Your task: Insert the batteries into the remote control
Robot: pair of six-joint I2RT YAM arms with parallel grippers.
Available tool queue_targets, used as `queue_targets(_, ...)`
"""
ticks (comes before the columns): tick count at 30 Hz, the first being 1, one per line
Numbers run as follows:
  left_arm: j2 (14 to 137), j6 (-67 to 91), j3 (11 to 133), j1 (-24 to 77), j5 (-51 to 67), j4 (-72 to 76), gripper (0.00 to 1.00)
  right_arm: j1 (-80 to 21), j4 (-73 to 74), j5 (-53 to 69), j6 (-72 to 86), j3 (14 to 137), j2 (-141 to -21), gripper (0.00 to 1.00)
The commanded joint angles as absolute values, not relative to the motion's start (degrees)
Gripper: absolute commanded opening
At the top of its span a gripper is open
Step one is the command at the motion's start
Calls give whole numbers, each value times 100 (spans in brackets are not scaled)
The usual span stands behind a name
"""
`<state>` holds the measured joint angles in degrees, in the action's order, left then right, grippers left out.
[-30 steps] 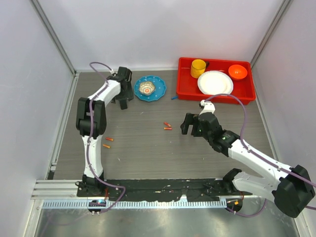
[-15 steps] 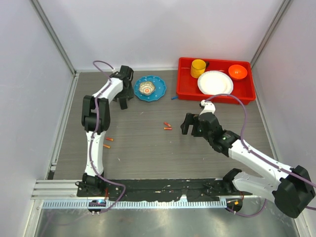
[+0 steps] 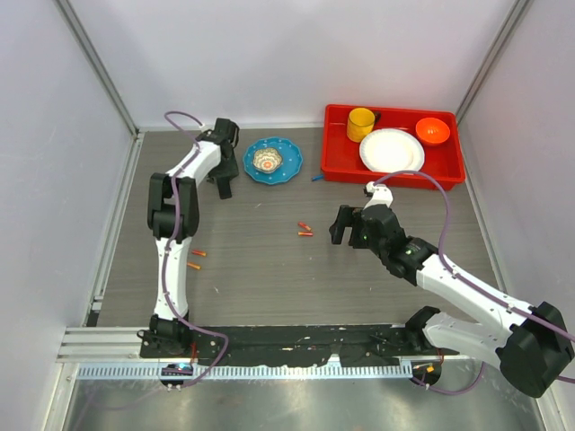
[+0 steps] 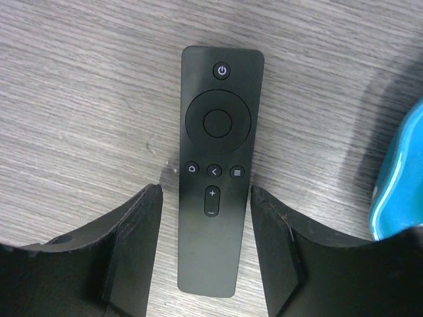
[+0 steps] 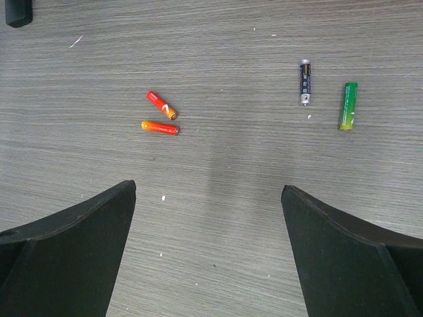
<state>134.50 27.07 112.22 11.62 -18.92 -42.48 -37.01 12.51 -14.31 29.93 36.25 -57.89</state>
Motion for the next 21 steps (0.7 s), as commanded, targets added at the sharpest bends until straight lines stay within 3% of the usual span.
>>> queue_targets(1,13465,2751,10882,1090,-1582,-4017,60,-3709,1222,-1538,3023,3718,-5722,97)
queue_targets(12,13377,2786,10476,861,-844,-3718,62,-3709,1257,-1529,3076,3726,-5713,97)
queue_targets(19,13447,2769,10582,861,-870,-3893,54,-3709,1257,-1512,3094,3727,-5739,97)
queue_targets(21,13439,2751,10591,861,-861,-3928,45,-3709,1257,-1503,3094,3727,-5730,97)
